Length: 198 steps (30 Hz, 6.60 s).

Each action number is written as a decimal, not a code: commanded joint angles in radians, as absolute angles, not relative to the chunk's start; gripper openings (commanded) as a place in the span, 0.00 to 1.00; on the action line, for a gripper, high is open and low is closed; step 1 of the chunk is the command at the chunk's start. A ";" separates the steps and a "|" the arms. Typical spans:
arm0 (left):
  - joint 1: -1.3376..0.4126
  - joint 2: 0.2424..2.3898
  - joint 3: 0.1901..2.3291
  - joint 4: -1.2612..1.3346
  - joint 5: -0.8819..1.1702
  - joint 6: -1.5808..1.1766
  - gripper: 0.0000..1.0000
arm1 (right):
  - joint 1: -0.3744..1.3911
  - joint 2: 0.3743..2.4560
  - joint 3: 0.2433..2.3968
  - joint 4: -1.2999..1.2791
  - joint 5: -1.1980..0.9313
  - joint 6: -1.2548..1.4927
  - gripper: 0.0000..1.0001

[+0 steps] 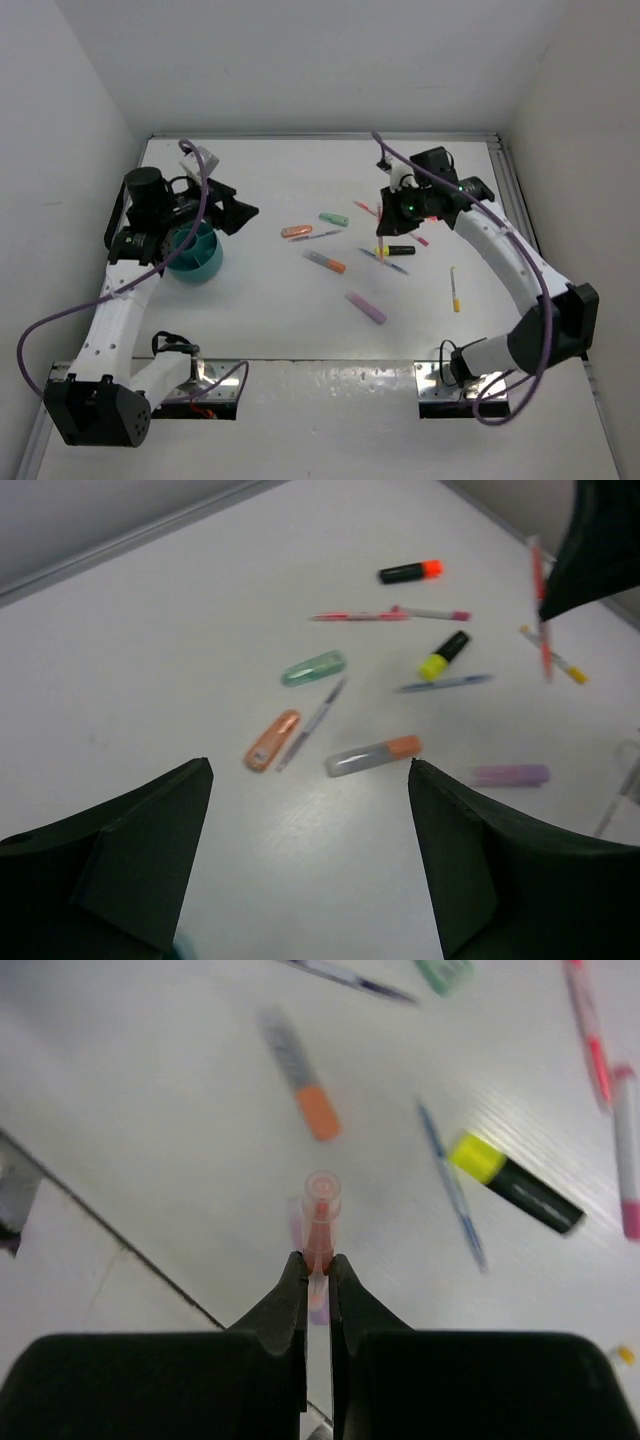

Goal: Sort the stationery into containers
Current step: Pass the stationery from the right arm to the left, then place the stationery into the container, then grab a piece of stationery with the right arm

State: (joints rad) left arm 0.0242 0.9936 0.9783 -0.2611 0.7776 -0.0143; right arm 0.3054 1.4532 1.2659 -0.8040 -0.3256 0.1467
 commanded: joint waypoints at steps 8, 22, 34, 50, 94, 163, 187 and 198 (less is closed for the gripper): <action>-0.204 0.954 0.907 0.087 0.919 -0.395 0.80 | 0.684 1.312 1.360 -0.566 -0.364 0.008 0.00; -0.313 0.930 0.859 0.298 1.020 -0.520 0.70 | 0.808 1.387 1.477 -0.584 -0.433 0.051 0.00; -0.334 0.948 0.867 0.353 1.006 -0.565 0.57 | 0.834 1.424 1.517 -0.571 -0.434 0.060 0.00; -0.341 0.933 0.841 0.380 0.989 -0.595 0.13 | 0.890 1.476 1.586 -0.561 -0.423 0.054 0.00; 0.314 0.917 0.778 0.063 0.342 -0.026 0.00 | -0.149 1.158 1.014 -0.741 -0.359 0.146 0.78; 0.319 0.913 0.811 -0.022 0.756 -0.061 0.85 | 0.393 1.847 1.318 -0.736 -0.084 -0.080 0.29; 0.310 0.946 0.788 0.014 0.732 -0.031 0.85 | 0.362 1.956 1.290 -0.712 -0.126 -0.123 0.33; 0.310 0.962 0.793 0.009 0.724 -0.034 0.85 | 0.365 2.000 1.261 -0.663 -0.110 -0.155 0.31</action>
State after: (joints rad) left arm 0.3199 0.9661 0.7780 -0.0353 0.7197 -0.0456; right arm 0.3626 1.9892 1.2724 -0.7044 -0.1070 -0.1299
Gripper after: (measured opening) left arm 0.853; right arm 0.313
